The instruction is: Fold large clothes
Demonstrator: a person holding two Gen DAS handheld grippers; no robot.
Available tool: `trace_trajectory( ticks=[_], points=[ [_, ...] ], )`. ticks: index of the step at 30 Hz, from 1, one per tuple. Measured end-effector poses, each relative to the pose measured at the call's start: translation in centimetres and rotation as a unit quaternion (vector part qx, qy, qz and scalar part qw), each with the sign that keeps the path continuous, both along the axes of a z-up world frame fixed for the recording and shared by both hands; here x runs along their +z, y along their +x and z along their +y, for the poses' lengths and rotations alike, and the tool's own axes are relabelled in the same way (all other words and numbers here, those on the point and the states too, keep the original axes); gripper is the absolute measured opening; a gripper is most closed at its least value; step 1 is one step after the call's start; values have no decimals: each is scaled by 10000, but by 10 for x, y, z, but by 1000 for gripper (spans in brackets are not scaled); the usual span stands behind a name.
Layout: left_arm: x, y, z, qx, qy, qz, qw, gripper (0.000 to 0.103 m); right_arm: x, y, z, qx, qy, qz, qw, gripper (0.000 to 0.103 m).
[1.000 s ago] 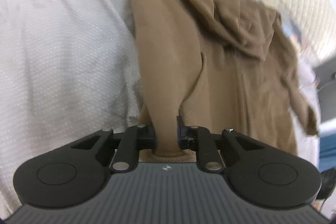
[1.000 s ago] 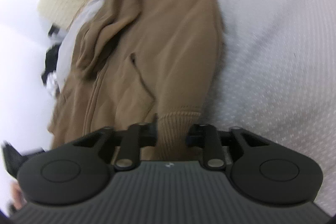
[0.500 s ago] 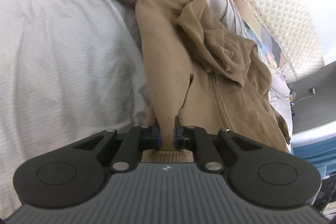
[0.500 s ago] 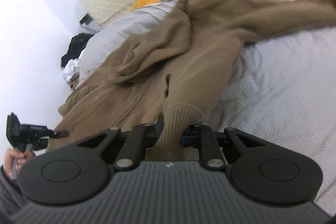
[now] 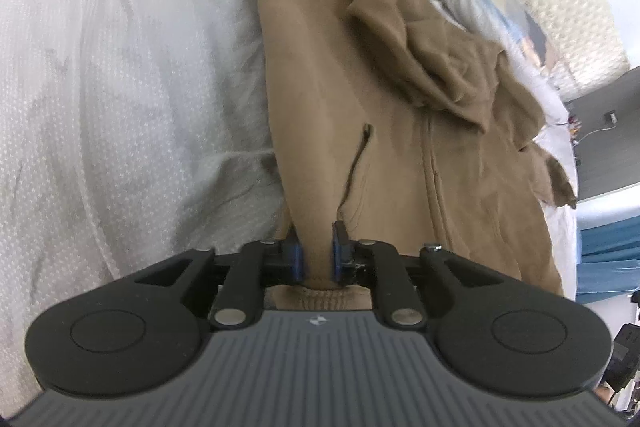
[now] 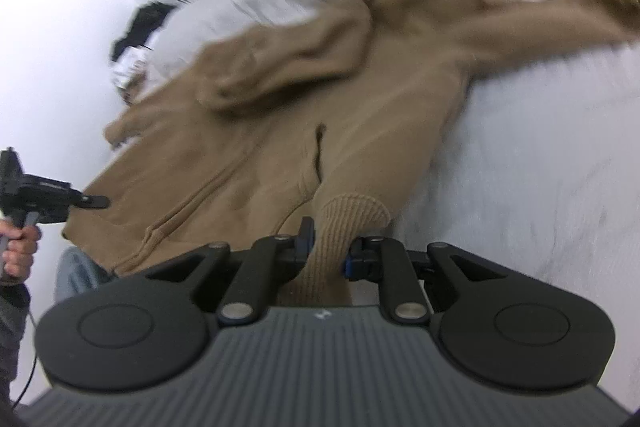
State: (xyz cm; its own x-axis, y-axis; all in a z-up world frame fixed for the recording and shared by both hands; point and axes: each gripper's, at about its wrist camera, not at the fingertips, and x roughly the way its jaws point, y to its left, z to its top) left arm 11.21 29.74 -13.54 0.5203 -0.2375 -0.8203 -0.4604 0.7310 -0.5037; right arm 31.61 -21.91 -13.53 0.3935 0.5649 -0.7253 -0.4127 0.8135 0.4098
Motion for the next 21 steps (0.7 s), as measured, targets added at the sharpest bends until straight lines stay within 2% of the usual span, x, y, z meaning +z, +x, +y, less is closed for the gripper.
trace_trajectory(
  ticks=[2,3,4,6,8,10,12,14,18,21],
  points=[
    [1,1,-3,-49,-7,-3,10000,27,-12,5,6,-110,-106,222,9996,18],
    [4,1,-4,-112,13,-32,9999,38,-15,5,9,-115,-145,258,9995,19],
    [7,2,-6,-157,61,-45,9998,54,-16,4,11,-98,-191,262,9994,20],
    [17,-1,-7,-195,269,-79,9994,63,-14,0,13,-112,-271,273,9992,25],
    [28,-3,-9,-200,412,-127,9989,64,-11,-1,10,-186,-347,364,9986,30],
    [41,-6,-6,-134,451,-258,9986,65,-8,-5,2,-221,-357,421,9982,40],
    [56,-5,-9,-101,548,-383,9977,66,-4,-5,-3,-310,-327,439,9980,66],
    [68,4,-15,-86,568,-506,9971,66,7,-5,-4,-389,-343,163,9985,79],
    [86,37,-39,-241,558,-752,9953,66,29,0,6,-389,-331,-371,9980,77],
    [95,71,-61,-379,741,-830,9931,66,34,9,21,-477,-103,-549,9973,77]
  ],
)
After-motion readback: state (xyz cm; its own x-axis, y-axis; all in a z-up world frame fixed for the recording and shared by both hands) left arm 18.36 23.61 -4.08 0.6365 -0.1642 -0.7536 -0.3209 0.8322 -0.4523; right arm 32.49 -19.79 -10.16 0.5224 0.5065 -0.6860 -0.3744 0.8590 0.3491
